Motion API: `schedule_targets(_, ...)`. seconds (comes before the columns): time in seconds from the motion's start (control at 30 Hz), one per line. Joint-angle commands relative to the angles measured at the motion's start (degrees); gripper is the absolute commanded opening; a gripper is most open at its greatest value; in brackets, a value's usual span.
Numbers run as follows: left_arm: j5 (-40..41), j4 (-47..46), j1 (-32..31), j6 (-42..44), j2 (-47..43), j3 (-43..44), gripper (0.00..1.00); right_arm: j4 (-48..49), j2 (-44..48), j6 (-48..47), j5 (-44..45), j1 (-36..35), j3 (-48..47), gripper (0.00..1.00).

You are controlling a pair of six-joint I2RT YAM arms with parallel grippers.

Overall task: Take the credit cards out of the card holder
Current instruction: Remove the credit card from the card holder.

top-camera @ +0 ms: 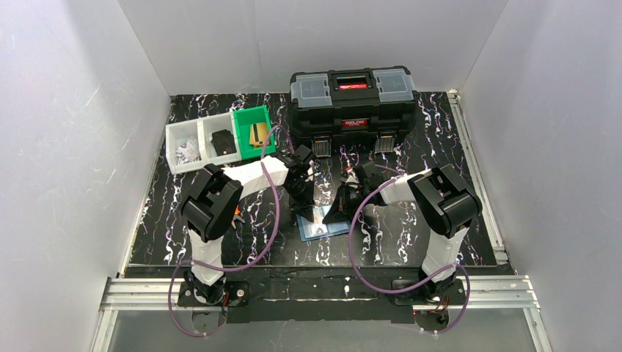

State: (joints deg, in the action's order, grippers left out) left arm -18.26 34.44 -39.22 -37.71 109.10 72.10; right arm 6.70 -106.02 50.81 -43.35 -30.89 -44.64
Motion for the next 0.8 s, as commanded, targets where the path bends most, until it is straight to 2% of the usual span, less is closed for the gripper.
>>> schedule_targets(0.0,4.32,1.56,-0.84,1.34,1.59,-2.17,0.00,-3.14,-1.29,0.22,4.46,-0.95,0.36,0.01)
schedule_targets(0.2,6.77,3.84,-0.23,3.08,-1.71,-2.50,0.00,-3.45,0.11,0.28,6.73,-0.60,1.23,0.01)
schedule_targets(0.4,6.09,4.35,-0.16,3.04,-5.11,-1.88,0.10,-5.94,2.13,-0.35,10.78,-0.42,1.66,0.01)
schedule_targets(0.67,5.74,4.78,-0.23,3.47,-5.41,-2.22,0.02,-3.19,1.78,0.27,8.83,-0.40,2.41,0.01)
schedule_targets(0.77,5.36,4.13,-0.30,3.40,-4.64,-2.47,0.00,-2.00,1.60,0.75,7.76,-0.39,2.55,0.10)
